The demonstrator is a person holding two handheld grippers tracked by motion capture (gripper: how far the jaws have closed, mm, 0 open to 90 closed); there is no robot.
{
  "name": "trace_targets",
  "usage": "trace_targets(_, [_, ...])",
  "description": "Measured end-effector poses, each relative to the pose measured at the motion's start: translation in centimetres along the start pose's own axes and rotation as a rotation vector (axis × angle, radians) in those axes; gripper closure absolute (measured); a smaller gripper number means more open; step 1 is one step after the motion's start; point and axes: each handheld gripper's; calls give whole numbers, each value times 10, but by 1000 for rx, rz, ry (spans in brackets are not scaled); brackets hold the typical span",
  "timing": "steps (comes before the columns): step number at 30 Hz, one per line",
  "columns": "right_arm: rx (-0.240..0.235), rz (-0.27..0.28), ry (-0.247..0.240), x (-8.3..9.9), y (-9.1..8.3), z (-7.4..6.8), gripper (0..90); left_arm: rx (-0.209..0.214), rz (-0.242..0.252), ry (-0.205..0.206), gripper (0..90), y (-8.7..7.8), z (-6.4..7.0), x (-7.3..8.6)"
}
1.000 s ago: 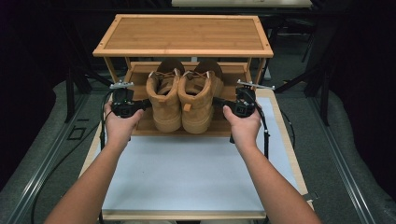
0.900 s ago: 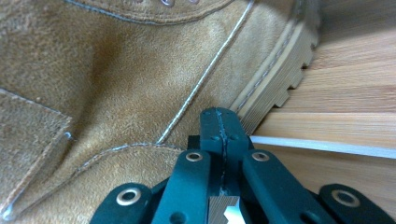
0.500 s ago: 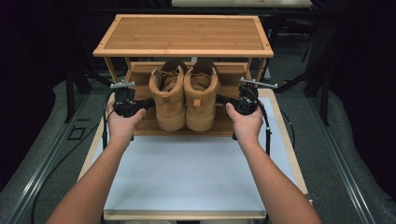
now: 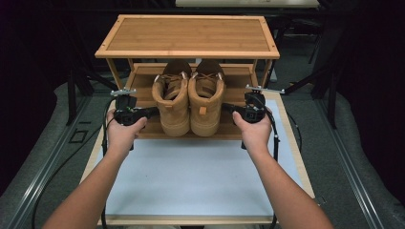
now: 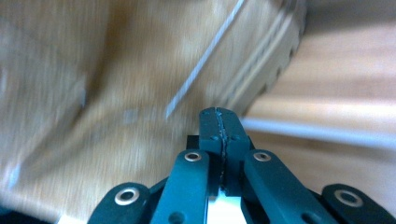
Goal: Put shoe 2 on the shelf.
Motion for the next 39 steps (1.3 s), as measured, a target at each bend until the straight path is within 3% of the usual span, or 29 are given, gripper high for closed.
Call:
trace_targets(4, [4,-52,-31,17,-8,2,900,-6,-8,16,883,-8,4,13])
trace_targets(9, [-22,-58,7,31,-13,11,900,0,-12,6,898,-11,5,25])
trace_targets(10, [-22,-57,13,32,-13,11,900,16,-5,3,899,-10,6,25])
trace_targets(11, [-30,-63,21,33,-12,10,900,62,8,-19,900,-8,9,24])
trace_targets(12, [-66,-83,30,35,-11,7,900,47,-2,-24,900,-7,13,22])
trace_targets(13, [-66,-82,33,37,-9,2,900,24,-11,-6,900,-7,16,20])
trace_targets(14, [-17,-63,5,38,-9,-4,900,15,-13,1,900,-8,18,18])
trace_targets(15, [-4,-68,-21,37,-10,-7,900,23,-3,-3,900,-10,17,17])
trace_targets(18, [-34,-46,20,35,-12,-7,900,25,8,-16,900,-12,17,14])
trace_targets(23, [-44,-41,20,27,-16,-11,900,59,37,-57,900,-16,14,6])
trace_targets(26, [-64,-29,33,18,-18,-12,900,59,52,-54,900,-17,15,-2])
trace_targets(30, [-22,-8,-5,11,-18,-18,900,26,45,-36,900,-15,16,-11])
trace_targets(39, [-42,26,51,-7,-10,-13,900,12,81,-60,900,-5,10,-25])
Point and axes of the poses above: each handheld gripper's, and its own axes: y roughly forward along the jaws, x roughly out of its underside, z roughly to its right, and after that the axes turned 7 degrees about y, right-handed
